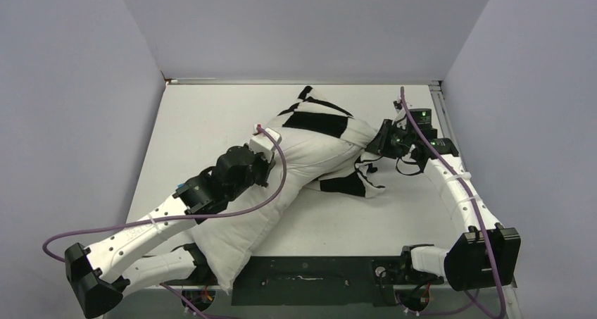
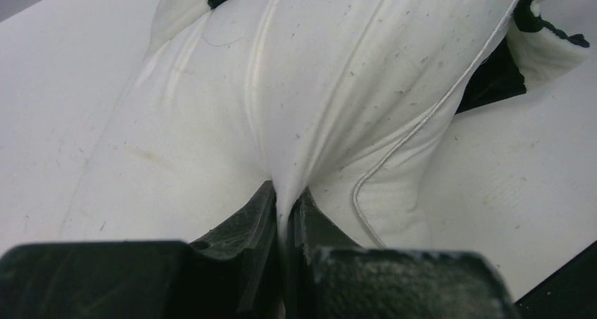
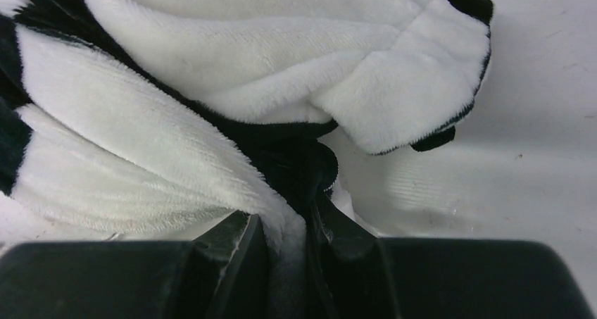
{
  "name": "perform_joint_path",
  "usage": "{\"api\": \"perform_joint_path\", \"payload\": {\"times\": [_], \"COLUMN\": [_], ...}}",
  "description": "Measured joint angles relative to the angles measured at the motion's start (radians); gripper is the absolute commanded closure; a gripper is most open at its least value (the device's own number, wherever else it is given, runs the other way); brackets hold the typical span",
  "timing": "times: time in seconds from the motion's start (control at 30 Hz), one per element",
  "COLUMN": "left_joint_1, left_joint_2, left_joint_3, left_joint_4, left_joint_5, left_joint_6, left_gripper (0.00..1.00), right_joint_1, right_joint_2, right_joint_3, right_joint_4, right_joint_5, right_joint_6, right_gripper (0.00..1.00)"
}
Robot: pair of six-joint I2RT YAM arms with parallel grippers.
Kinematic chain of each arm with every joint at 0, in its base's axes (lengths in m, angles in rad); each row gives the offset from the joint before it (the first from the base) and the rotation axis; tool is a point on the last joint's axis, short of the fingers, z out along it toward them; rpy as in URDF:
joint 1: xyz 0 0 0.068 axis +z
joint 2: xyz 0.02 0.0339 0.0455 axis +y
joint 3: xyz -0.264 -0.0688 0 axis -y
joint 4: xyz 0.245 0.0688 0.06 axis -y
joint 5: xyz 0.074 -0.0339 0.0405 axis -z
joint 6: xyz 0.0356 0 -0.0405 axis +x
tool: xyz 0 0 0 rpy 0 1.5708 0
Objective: Remove the pillowcase from the pillow
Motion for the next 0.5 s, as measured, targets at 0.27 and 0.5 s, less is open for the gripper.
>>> {"api": "perform_joint_path", "payload": {"times": [0.27, 0.5], "left_joint_1": [-0.008, -0.152], "left_joint_2": [-0.097, -0.175], "left_joint_3": [-0.055, -0.107], "left_joint_4": [0.023, 0.021], "left_joint_5": [0.072, 0.046], "left_joint_6": [0.015, 0.066], "left_gripper": [1.00, 1.00], "right_joint_1": [-0.064, -0.080], "right_joint_2": [-0.013, -0.013], "right_joint_3": [-0.006, -0.006], "right_joint_4": [-0.026, -0.063], "right_joint_5": [-0.006, 0.078], "right_joint_6": [0.023, 0.022], "right_gripper": [0.95, 0.95]}}
